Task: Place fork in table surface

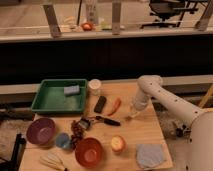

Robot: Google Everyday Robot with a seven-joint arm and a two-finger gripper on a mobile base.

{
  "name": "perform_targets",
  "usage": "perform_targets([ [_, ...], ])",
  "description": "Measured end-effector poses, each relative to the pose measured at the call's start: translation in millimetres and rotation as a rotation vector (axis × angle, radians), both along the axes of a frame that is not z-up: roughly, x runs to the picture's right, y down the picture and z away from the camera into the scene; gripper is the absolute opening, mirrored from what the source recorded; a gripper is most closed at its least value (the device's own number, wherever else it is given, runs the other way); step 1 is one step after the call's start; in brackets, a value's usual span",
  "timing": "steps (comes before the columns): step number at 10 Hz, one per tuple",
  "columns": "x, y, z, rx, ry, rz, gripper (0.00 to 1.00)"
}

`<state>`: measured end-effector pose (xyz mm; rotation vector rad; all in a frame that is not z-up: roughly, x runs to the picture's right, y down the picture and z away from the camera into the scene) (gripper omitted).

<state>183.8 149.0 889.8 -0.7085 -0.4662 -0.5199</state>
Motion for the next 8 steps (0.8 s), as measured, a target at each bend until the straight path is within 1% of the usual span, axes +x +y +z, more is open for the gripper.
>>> perform_targets([
  [1, 0.1, 0.6, 0.3, -0.001, -0.001, -0.001, 0.77],
  [2, 0.2, 0.3, 0.2, -0.001, -0.003, -0.003, 0.80],
  [8, 2.4, -4.1, 2.2, 0.000, -0.014, -0.013, 0.80],
])
